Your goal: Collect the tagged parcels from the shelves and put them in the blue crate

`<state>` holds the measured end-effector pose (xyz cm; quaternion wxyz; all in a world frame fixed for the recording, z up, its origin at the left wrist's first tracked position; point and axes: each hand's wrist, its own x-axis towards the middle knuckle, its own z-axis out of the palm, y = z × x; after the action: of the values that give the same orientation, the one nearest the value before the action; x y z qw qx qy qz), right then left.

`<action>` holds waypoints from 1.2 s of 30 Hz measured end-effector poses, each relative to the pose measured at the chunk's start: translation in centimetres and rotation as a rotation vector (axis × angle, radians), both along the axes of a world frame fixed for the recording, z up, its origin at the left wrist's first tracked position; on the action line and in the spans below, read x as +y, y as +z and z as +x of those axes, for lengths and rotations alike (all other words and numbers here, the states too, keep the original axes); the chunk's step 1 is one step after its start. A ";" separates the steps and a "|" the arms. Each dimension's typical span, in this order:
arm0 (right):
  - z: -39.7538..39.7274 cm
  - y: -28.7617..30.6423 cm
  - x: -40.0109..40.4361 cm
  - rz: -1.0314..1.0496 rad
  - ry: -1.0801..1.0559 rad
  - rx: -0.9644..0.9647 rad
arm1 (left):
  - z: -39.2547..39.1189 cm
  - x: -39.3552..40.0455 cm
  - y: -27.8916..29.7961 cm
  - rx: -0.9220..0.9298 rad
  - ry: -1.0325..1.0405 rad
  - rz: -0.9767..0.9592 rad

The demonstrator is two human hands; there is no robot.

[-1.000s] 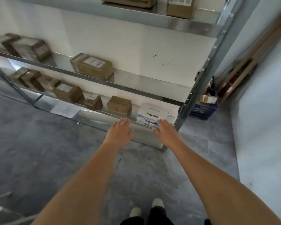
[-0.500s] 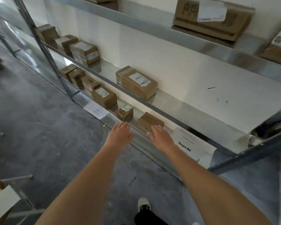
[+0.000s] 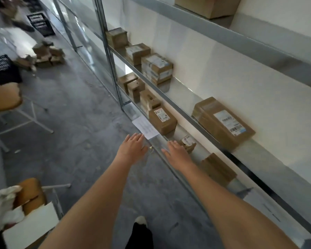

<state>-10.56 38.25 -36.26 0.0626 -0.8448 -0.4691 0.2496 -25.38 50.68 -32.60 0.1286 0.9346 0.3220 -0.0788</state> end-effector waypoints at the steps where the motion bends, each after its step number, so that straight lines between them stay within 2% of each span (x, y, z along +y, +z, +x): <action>1: -0.1 -0.1 1.8 -0.003 -0.005 0.004 | -0.2 1.9 -0.1 0.000 0.003 -0.001; 11: 2.2 -0.2 17.1 -0.069 0.004 0.004 | 1.1 17.4 -1.3 0.013 0.052 -0.066; 21: 6.7 -2.0 35.6 -0.039 0.054 0.022 | 5.0 34.1 -2.1 0.067 0.157 -0.077; 27: 7.8 -1.9 46.2 -0.030 0.069 0.051 | 6.5 44.3 -2.3 0.029 0.162 -0.070; 36: 6.1 -4.6 59.9 -0.049 -0.136 0.070 | 5.3 62.4 -4.4 0.086 0.003 -0.088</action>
<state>-4.48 98.13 -40.90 0.0750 -0.8668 -0.4020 0.2854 -20.12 113.08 -36.98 0.1558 0.9234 0.3247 -0.1330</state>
